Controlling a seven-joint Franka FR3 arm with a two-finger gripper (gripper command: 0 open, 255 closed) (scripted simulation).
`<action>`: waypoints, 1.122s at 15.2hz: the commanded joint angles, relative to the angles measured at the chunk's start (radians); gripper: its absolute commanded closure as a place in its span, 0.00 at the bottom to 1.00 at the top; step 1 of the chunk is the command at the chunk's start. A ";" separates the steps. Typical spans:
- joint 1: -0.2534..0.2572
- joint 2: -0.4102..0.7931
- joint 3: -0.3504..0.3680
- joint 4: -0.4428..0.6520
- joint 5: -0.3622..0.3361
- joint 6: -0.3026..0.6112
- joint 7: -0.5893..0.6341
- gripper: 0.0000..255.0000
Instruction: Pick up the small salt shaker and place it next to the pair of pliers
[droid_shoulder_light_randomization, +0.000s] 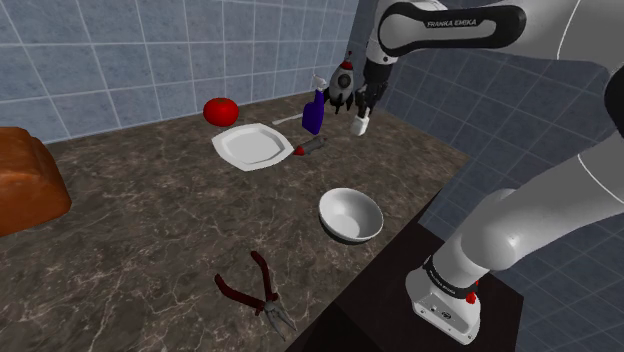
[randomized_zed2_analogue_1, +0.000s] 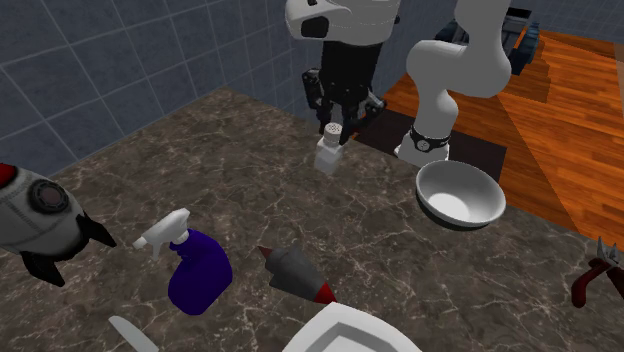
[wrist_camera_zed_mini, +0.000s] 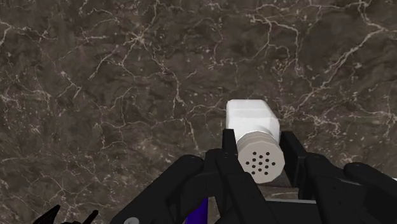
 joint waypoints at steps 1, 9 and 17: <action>0.018 -0.036 0.031 -0.036 0.006 -0.006 0.047 1.00; 0.091 -0.168 0.159 -0.147 0.060 -0.048 0.221 1.00; 0.174 -0.237 0.300 -0.185 0.144 -0.091 0.402 1.00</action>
